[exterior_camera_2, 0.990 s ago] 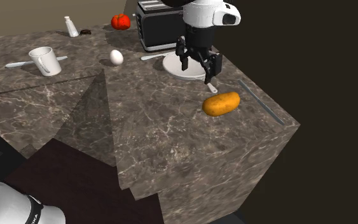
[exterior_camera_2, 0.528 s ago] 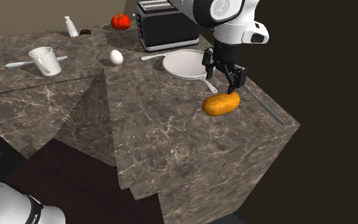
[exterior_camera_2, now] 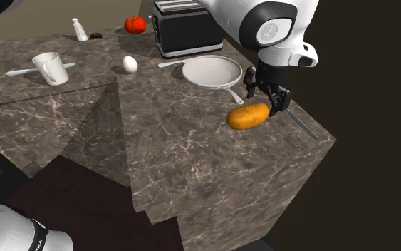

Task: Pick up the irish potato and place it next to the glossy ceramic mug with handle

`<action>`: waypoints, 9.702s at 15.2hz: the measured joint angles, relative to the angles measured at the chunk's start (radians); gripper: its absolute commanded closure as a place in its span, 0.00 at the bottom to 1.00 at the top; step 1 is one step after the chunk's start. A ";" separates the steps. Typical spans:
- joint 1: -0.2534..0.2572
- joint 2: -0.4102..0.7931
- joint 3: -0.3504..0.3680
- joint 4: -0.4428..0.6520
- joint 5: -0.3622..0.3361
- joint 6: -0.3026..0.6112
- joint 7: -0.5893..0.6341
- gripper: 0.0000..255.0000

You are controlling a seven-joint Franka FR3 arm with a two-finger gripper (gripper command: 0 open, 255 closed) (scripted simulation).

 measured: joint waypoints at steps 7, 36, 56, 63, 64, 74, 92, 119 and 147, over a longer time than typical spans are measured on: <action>-0.003 0.029 0.008 -0.017 0.014 0.044 -0.008 0.00; 0.004 -0.041 -0.011 0.069 -0.024 -0.106 0.024 1.00; 0.021 -0.108 -0.019 0.222 -0.061 -0.317 0.082 1.00; 0.144 -0.260 0.015 0.020 -0.126 -0.244 0.226 1.00; 0.157 -0.273 0.021 0.006 -0.132 -0.241 0.246 1.00; 0.303 -0.410 0.114 -0.169 -0.197 -0.179 0.491 1.00; 0.522 -0.396 0.312 -0.152 -0.246 -0.164 0.923 1.00; 0.783 -0.029 0.456 0.268 -0.335 -0.220 1.342 1.00; 0.784 0.037 0.450 0.077 -0.348 0.066 1.356 1.00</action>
